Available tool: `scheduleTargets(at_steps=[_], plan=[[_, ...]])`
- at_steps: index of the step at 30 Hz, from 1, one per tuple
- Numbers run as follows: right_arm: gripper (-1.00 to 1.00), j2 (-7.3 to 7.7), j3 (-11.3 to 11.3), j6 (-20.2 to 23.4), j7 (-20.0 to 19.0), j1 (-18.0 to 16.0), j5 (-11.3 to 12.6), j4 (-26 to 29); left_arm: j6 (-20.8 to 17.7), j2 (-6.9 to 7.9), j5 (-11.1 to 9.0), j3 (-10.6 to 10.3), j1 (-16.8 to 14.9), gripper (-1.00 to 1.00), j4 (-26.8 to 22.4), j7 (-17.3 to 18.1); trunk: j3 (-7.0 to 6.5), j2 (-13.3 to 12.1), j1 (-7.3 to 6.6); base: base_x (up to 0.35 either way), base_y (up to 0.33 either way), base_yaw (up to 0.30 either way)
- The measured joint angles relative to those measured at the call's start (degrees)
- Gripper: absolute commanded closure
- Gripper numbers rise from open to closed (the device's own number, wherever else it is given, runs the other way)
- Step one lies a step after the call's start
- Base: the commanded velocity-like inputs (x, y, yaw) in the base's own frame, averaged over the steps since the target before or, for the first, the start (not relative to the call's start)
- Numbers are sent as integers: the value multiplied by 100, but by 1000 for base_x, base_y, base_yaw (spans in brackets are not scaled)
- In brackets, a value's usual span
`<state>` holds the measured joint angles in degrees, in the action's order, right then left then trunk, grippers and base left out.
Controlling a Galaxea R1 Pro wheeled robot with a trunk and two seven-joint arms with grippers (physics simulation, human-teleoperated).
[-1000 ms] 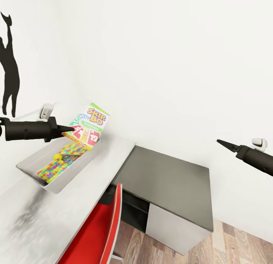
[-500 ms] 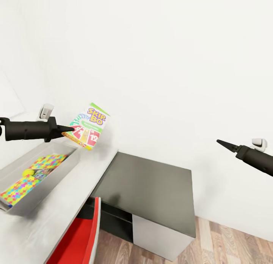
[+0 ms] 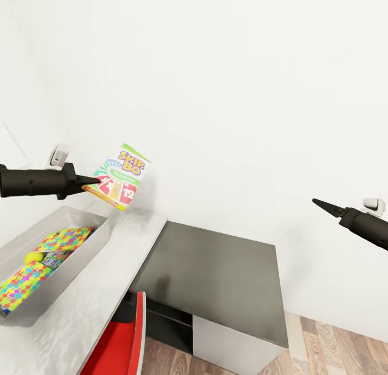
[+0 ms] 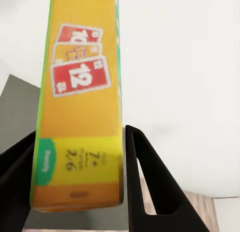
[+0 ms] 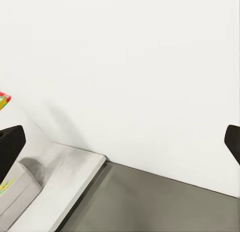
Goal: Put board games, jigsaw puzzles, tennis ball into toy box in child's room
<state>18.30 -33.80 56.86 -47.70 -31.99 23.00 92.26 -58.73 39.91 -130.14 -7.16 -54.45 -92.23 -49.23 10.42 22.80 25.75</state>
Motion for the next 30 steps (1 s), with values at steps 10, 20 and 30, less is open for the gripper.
scheduleTargets(at_steps=[10, 20, 30], plan=[[-100, 0, -313, 0, 0, 0, 1, 0, 13, 41, -227, -1, 1, 100, -1, 0, 0, 0, 0, 0, 0, 0], [-100, -11, -206, 41, 19, 83, 2, 5, 33, -42, -280, 96, 32, 100, 29, 15, 0, 0, 0, 0, 0, 0], [-100, -29, -15, 31, 26, 174, -23, 27, 22, -98, -283, 324, 121, 100, 70, 33, 0, -1, 1, -37, 15, 0]])
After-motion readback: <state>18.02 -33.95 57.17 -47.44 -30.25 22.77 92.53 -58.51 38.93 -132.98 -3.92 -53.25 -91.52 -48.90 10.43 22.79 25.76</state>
